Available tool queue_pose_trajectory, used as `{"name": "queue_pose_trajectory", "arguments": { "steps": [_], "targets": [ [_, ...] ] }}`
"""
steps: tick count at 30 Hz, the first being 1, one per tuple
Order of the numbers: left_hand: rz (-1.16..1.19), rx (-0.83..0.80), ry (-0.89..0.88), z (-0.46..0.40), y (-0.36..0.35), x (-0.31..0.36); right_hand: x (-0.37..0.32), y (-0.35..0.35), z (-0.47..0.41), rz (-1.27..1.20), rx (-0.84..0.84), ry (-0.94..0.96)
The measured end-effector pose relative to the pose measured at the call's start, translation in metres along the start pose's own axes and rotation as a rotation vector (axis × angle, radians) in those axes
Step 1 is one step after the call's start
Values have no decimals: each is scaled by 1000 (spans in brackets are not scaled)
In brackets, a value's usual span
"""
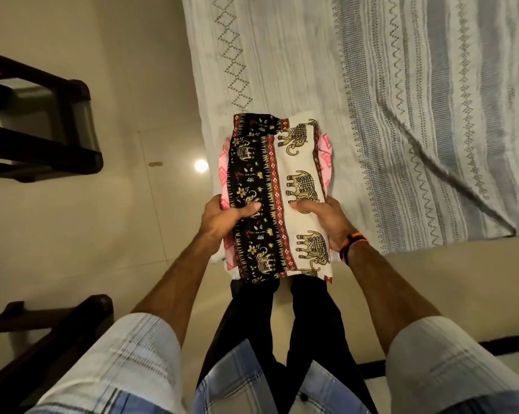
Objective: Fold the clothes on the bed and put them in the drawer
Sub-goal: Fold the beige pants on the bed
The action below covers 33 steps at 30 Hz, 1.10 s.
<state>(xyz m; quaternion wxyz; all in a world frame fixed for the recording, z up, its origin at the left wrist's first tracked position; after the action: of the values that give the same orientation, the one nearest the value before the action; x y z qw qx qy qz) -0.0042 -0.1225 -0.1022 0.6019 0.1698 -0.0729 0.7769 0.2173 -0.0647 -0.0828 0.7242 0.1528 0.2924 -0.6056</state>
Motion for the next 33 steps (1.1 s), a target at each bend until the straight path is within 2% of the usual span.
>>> {"name": "queue_pose_trajectory", "arguments": {
  "steps": [10, 17, 20, 27, 33],
  "targets": [
    [70, -383, -8, 75, -28, 19, -35, 18, 90, -240, -73, 59],
    [86, -624, -50, 141, -91, 43, -59, 67, 166, -318, -39, 170],
    [18, -615, -129, 158, -128, 52, -66, 102, 189, -311, 10, 252],
    [-127, -550, -239, 188, -236, 62, -59, 209, 222, -268, 242, 353],
    [-151, -500, -275, 214, -336, 54, -43, 306, 256, -286, 328, 401]
  ]
}}
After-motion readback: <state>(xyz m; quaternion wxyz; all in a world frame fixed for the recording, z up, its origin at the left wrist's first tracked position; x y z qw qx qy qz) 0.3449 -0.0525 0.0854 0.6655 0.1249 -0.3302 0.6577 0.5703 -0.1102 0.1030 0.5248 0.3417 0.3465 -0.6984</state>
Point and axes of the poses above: each hand's wrist, its own z-axis away from the middle knuckle, its own y-axis out of the back of the hand, x = y × z, the point moved 3 cm from there along -z, towards the middle knuckle, and after that the axes turned 6 degrees about y, right-handed, at the moved point
